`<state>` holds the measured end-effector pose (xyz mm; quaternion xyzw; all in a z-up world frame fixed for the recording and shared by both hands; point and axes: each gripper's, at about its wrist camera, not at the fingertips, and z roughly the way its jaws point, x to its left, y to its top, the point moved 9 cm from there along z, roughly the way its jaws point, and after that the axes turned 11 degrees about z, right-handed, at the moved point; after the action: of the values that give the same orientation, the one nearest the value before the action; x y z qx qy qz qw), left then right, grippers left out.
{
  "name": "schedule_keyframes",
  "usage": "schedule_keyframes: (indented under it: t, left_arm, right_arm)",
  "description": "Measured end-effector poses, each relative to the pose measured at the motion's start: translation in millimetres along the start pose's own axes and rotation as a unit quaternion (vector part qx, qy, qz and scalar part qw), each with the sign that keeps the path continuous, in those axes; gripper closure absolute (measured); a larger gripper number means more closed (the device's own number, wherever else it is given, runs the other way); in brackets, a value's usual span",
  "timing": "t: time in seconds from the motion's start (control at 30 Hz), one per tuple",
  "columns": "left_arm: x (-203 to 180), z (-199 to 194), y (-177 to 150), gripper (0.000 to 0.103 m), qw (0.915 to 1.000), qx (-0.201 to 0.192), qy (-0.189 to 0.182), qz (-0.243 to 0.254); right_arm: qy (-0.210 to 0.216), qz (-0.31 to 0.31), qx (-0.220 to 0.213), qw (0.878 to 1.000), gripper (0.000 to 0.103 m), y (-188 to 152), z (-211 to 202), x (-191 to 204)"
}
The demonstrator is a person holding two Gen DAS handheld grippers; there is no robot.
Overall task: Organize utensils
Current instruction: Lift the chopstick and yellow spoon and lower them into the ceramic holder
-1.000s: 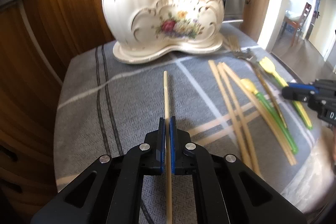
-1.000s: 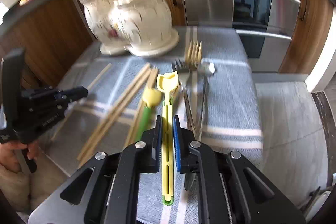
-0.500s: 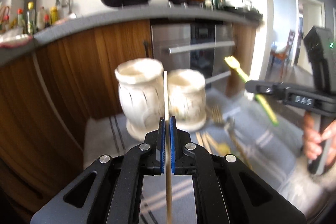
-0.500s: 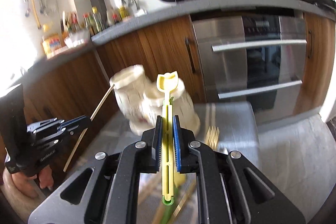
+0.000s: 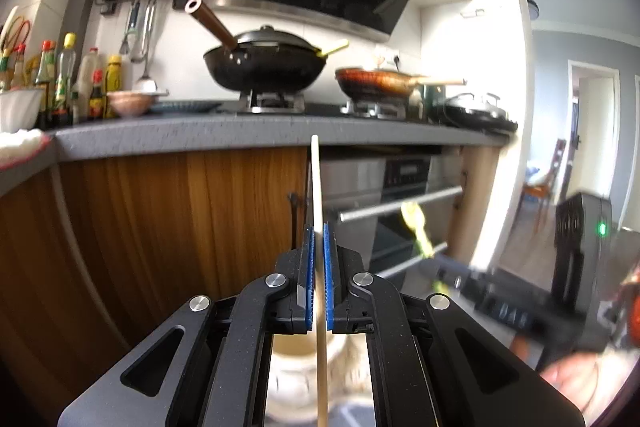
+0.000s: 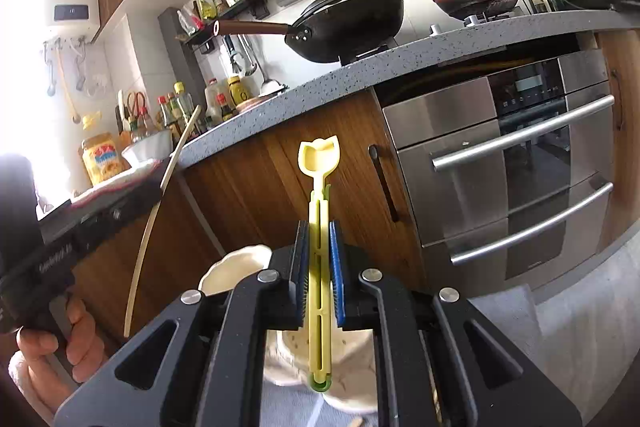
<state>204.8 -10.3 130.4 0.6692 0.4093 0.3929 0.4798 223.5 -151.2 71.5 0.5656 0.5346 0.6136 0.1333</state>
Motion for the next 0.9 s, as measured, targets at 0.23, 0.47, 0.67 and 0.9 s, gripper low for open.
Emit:
schedule_keyframes:
  t: [0.23,0.47,0.67,0.9]
  left_arm:
    - [13,48,14,0.098,0.9992,-0.029,0.028,-0.004]
    - [21,75,-9,0.098,0.9978,-0.020,0.063,0.011]
    - [23,53,-25,0.098,0.9978,-0.020,0.062,0.010]
    - [11,27,-43,0.098,0.9964,0.008,0.069,0.048]
  right_arm:
    - [0.001,-0.009,-0.014,1.000,0.093,-1,26,2]
    - [-0.028,-0.024,0.016,0.999,0.093,-25,49,-7]
    - [-0.059,-0.017,0.038,0.997,0.093,-32,39,-17]
    - [-0.079,-0.017,0.043,0.996,0.093,-40,21,-26]
